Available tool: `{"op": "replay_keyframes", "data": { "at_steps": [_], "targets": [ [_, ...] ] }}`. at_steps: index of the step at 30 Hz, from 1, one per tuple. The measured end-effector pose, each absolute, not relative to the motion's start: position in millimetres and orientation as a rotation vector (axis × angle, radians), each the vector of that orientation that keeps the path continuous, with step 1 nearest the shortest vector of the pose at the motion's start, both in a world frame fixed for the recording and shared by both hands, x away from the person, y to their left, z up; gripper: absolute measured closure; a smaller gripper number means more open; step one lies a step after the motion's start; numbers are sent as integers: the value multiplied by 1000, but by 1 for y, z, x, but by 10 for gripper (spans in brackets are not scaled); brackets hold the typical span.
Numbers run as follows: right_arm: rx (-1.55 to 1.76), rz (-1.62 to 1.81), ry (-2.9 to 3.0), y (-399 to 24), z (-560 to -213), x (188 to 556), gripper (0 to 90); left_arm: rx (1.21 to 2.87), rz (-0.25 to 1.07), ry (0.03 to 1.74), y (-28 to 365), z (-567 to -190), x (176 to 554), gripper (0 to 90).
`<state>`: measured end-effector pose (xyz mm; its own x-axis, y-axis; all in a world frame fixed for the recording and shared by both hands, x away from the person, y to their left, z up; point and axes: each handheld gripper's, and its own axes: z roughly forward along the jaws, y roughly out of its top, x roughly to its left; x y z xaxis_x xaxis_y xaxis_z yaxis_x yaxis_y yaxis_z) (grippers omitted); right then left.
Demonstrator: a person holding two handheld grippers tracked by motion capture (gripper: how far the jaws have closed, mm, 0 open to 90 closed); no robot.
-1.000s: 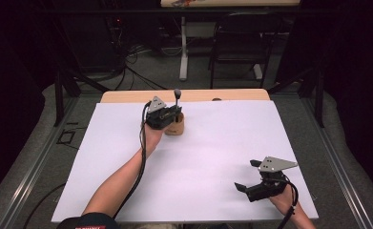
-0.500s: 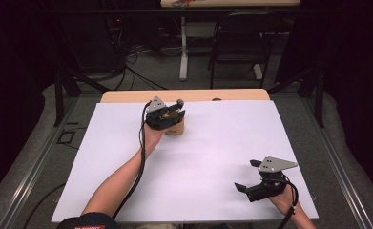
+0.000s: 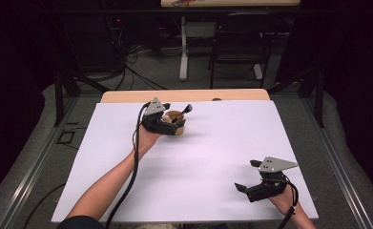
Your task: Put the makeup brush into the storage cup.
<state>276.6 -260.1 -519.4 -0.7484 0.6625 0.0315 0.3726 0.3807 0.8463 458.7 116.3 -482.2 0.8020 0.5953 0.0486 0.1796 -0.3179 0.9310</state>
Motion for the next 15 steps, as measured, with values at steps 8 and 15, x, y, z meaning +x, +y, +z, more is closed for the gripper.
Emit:
{"op": "replay_keyframes", "data": {
  "at_steps": [8,15],
  "targets": [
    [903,1317,2327,-260,-519,276,0,1853,454,574,129,-473,442,11],
    [895,1329,2321,-260,-518,275,0,1817,445,583,142,-473,425,3]
  ]
}}
